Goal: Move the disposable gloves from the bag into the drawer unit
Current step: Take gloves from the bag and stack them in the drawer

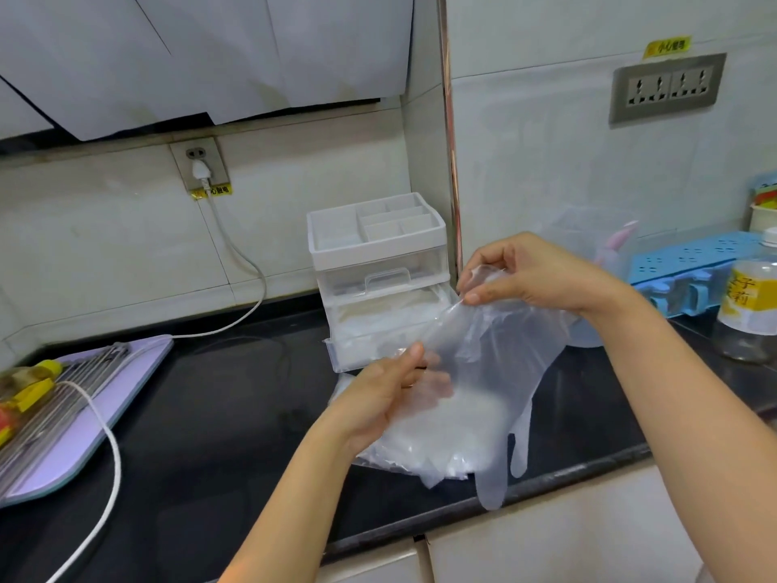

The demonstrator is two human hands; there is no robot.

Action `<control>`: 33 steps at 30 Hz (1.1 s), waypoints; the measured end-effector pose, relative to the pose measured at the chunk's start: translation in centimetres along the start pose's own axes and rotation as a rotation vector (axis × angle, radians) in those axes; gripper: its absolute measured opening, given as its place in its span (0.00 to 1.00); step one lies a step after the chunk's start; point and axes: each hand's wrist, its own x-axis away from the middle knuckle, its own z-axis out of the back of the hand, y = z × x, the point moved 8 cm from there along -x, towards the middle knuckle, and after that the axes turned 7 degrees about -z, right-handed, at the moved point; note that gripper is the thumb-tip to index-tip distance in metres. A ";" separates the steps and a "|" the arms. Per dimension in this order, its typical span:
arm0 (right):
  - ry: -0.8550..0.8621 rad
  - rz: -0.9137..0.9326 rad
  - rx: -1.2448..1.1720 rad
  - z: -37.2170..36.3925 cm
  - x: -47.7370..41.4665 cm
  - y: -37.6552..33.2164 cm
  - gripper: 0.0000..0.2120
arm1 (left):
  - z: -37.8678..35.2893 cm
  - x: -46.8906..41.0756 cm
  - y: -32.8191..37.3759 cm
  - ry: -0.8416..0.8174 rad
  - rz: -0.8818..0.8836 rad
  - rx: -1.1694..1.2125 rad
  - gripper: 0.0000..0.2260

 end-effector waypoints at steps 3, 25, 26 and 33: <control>0.002 0.014 -0.002 -0.2 -1.3 0.0 0.07 | 1.3 -1.4 0.8 0.127 -0.038 0.070 0.19; 0.356 -0.317 -0.132 -1.6 -12.6 7.3 0.15 | 7.9 -7.1 15.0 0.696 -0.686 -0.901 0.06; 0.369 -0.327 -0.095 -2.1 -12.8 7.8 0.13 | 6.7 -7.5 13.8 0.622 -0.646 -0.937 0.05; 0.400 -0.345 0.145 -3.8 -13.1 9.6 0.07 | 6.2 -11.9 4.3 0.290 0.007 -1.240 0.10</control>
